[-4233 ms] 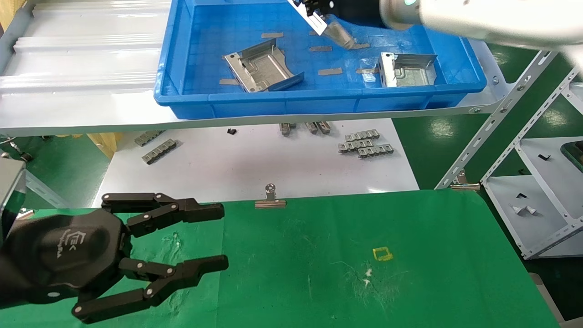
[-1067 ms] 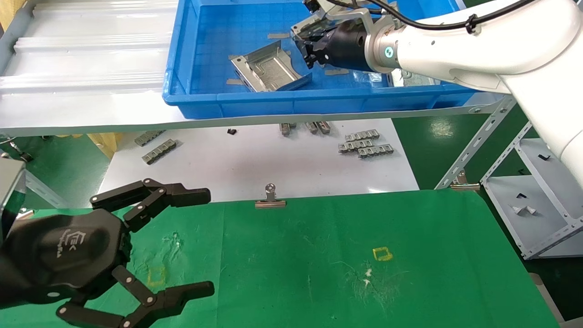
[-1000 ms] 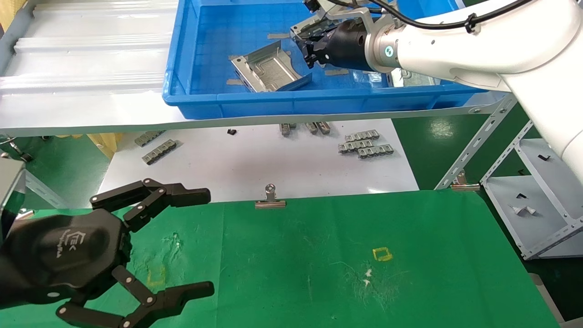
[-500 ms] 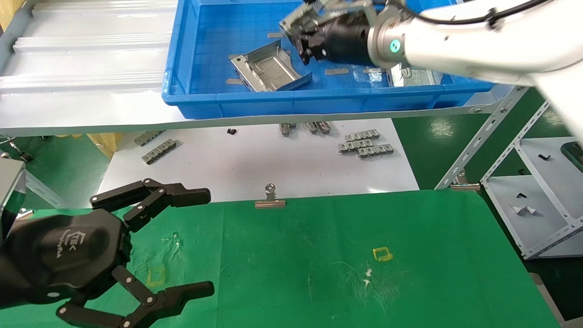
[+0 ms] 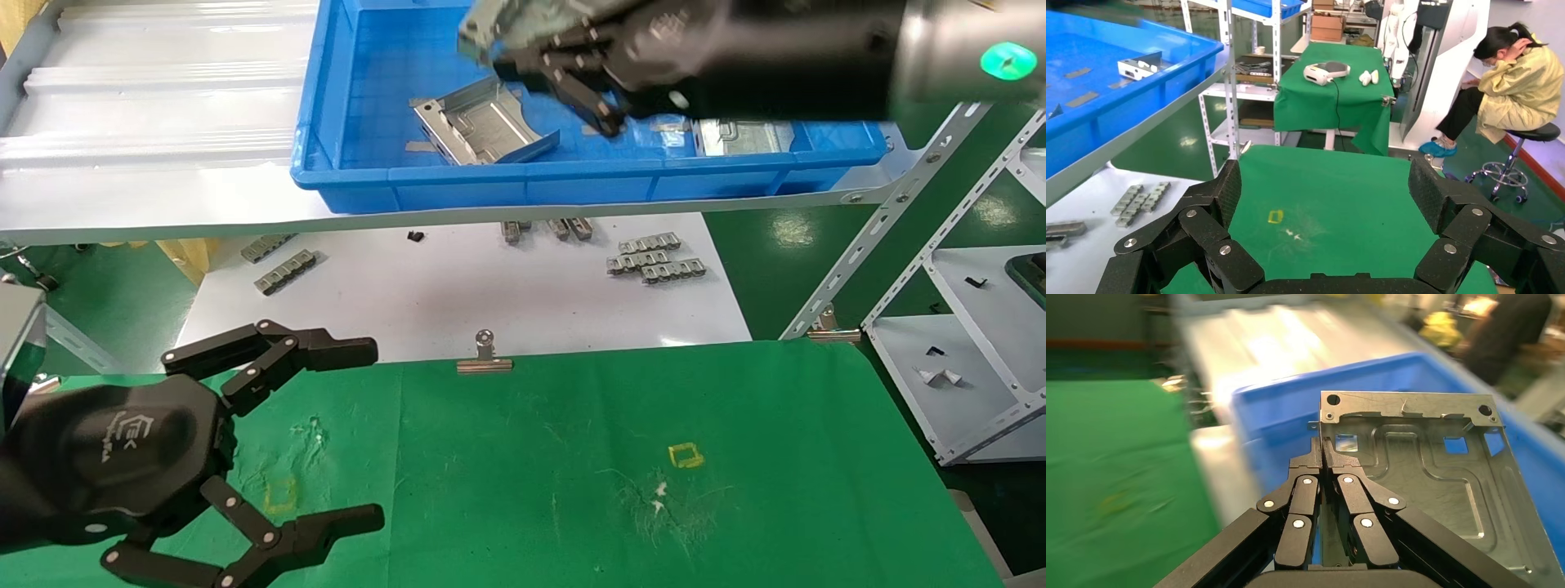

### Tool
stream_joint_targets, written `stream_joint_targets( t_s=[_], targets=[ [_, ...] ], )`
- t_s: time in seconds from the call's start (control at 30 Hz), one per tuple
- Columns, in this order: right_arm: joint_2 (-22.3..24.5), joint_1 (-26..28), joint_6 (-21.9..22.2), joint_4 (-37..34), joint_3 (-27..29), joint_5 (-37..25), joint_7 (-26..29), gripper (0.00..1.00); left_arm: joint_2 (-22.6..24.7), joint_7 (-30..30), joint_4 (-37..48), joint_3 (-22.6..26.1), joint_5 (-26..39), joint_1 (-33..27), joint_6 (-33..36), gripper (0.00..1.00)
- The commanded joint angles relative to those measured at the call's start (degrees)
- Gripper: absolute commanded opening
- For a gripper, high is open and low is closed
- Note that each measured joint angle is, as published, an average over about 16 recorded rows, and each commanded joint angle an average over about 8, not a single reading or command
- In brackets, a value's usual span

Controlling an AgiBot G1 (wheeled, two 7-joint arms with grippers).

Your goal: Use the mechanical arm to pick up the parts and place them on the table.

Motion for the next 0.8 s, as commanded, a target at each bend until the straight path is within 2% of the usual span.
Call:
stream_joint_targets(
  t_s=[0.03, 0.27, 0.4, 0.53, 0.8],
  targets=[
    [3.33, -0.62, -4.66, 2.15, 1.52, 3.54, -2.8, 0.0, 0.0, 0.0, 0.0, 0.0, 0.0, 0.0, 0.0, 1.0],
    [11.78, -5.34, -22.26, 2.05, 1.26, 8.77, -13.01, 0.0, 0.0, 0.0, 0.0, 0.0, 0.0, 0.0, 0.0, 1.0],
    [14.79, -8.04, -28.08, 1.06, -0.49, 7.59, -17.6, 0.0, 0.0, 0.0, 0.0, 0.0, 0.0, 0.0, 0.0, 1.0],
    [16.66, -11.28, -28.81, -0.4, -2.5, 4.14, -22.76, 0.0, 0.0, 0.0, 0.0, 0.0, 0.0, 0.0, 0.0, 1.0],
    [16.42, -18.9, -24.07, -6.73, -4.65, -0.25, -36.1, 0.0, 0.0, 0.0, 0.0, 0.01, 0.0, 0.0, 0.0, 1.0]
  ],
)
